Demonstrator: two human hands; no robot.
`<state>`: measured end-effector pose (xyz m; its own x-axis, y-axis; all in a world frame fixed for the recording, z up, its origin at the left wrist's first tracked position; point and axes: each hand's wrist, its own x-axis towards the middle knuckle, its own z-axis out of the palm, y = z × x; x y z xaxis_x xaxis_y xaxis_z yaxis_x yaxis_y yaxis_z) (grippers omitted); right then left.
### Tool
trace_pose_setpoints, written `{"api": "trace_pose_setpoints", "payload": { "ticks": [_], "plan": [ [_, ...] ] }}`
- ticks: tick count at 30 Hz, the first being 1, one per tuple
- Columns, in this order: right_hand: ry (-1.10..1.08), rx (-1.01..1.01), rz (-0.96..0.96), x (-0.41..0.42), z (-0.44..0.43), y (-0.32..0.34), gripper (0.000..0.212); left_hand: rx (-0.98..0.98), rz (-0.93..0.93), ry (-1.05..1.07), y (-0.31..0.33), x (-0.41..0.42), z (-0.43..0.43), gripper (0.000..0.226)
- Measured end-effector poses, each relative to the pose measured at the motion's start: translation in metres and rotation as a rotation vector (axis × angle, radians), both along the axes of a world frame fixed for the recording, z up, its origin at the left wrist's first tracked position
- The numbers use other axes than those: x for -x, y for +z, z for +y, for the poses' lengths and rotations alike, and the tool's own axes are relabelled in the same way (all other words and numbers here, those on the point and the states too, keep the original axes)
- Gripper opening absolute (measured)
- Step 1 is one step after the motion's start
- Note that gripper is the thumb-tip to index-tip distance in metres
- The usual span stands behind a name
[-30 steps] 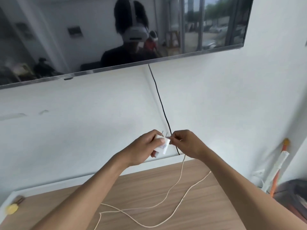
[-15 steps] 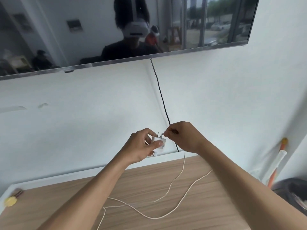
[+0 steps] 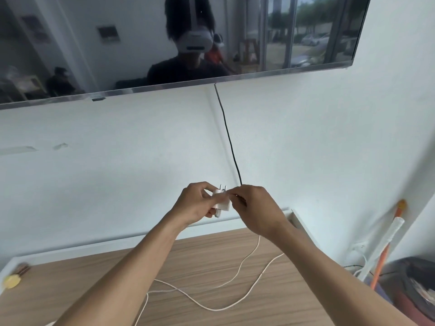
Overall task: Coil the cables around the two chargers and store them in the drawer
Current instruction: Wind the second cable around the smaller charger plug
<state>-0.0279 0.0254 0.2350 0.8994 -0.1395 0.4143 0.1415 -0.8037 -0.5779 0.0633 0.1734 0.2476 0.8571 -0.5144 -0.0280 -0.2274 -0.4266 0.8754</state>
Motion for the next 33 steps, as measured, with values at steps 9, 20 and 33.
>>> {"api": "trace_pose_setpoints", "payload": {
  "ticks": [9,20,33],
  "plan": [
    [-0.018,-0.074,-0.254,0.017,0.017,-0.042,0.024,0.332,0.411,0.097,0.009,-0.002,-0.004,0.035],
    [0.030,-0.543,-0.041,0.010,0.002,-0.035,0.013,0.320,0.268,-0.113,0.011,0.002,-0.003,0.035],
    [0.024,-0.281,0.257,-0.017,-0.026,0.000,0.018,-0.059,-0.016,-0.323,0.010,0.009,0.014,0.019]
  ]
}}
